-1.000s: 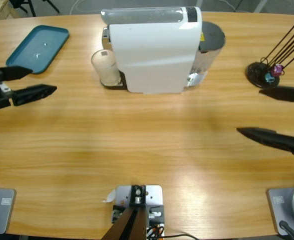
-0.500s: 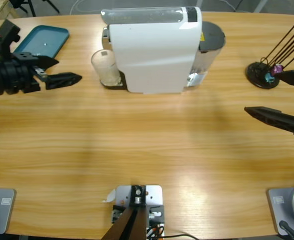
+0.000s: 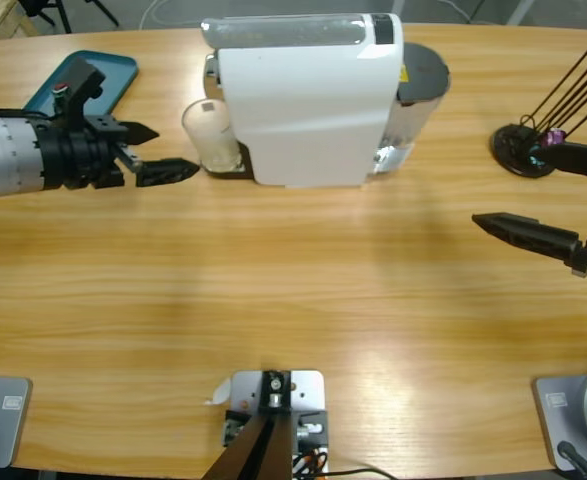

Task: Pour coffee

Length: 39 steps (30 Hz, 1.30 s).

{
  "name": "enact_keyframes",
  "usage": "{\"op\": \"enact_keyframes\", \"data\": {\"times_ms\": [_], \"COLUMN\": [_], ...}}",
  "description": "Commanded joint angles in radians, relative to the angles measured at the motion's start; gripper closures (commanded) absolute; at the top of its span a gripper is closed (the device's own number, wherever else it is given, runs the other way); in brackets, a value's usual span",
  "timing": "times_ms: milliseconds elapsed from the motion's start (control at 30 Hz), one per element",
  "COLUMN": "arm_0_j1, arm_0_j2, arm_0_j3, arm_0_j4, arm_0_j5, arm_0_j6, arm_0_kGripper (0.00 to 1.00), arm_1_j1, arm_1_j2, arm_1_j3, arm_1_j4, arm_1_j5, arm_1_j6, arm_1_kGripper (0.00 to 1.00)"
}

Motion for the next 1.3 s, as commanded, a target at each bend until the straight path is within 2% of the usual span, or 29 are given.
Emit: {"op": "enact_keyframes", "data": {"times_ms": [33, 333, 533, 1167, 1300], "arm_0_j1": [-0.006, -0.006, 0.038, 0.078, 0.078], "arm_0_j2": [0.099, 0.165, 0.176, 0.273, 0.284], "arm_0_j3": [-0.049, -0.111, -0.131, -0.161, -0.168], "arm_0_j4": [-0.024, -0.027, -0.027, -0.050, -0.050], "arm_0_j5": [-0.036, -0.035, -0.042, -0.086, -0.095], "arm_0_j6": [0.018, 0.022, 0.020, 0.038, 0.040], "arm_0_kGripper": [0.041, 0.041, 0.046, 0.046, 0.080], "arm_1_j1": [0.005, 0.005, 0.005, 0.005, 0.005], "arm_1_j2": [0.033, 0.042, 0.048, 0.070, 0.075], "arm_1_j3": [0.040, 0.043, 0.043, 0.043, 0.041], "arm_1_j4": [-0.016, -0.023, -0.024, -0.024, -0.024], "arm_1_j5": [-0.006, -0.008, -0.010, -0.012, -0.013], "arm_1_j6": [0.017, 0.017, 0.017, 0.017, 0.017], "arm_1_kGripper": [0.000, 0.000, 0.000, 0.000, 0.000]}}
